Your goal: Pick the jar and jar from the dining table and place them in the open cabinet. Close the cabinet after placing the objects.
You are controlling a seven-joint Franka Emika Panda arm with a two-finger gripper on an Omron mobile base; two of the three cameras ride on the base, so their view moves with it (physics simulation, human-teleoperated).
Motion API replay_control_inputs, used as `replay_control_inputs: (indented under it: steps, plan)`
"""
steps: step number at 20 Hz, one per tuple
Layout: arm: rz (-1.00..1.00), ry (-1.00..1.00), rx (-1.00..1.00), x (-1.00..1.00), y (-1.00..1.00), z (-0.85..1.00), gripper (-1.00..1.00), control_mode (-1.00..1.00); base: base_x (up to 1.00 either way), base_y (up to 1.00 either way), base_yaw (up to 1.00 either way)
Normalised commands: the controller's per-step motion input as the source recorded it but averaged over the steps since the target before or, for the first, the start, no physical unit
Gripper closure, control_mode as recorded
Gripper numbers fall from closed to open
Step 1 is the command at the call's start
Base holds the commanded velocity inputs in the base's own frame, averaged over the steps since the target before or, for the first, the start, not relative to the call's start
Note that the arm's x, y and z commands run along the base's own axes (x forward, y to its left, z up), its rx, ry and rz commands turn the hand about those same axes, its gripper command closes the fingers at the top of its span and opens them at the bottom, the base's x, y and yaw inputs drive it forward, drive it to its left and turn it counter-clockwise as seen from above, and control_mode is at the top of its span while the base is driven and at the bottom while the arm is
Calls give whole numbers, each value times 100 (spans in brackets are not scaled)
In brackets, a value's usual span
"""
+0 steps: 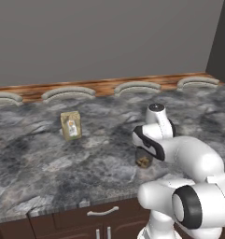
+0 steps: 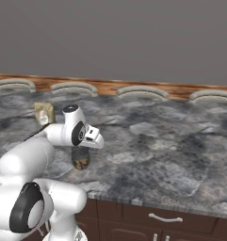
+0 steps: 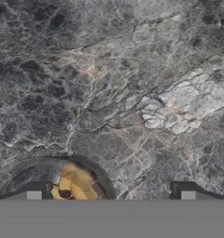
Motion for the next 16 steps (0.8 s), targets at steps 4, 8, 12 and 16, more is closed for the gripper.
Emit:
replay_control_inputs:
  steps: [4,8,12,16]
  plan:
    - [0,1,0,21,0,-14,-100,-100,0,0,0]
    - [0,6,0,20,0,-15,-100,-100,0,0,0]
    - [0,8,0,3,0,-16,-100,-100,0,0,0]
    - [0,8,0,0,0,-19,-100,-100,0,0,0]
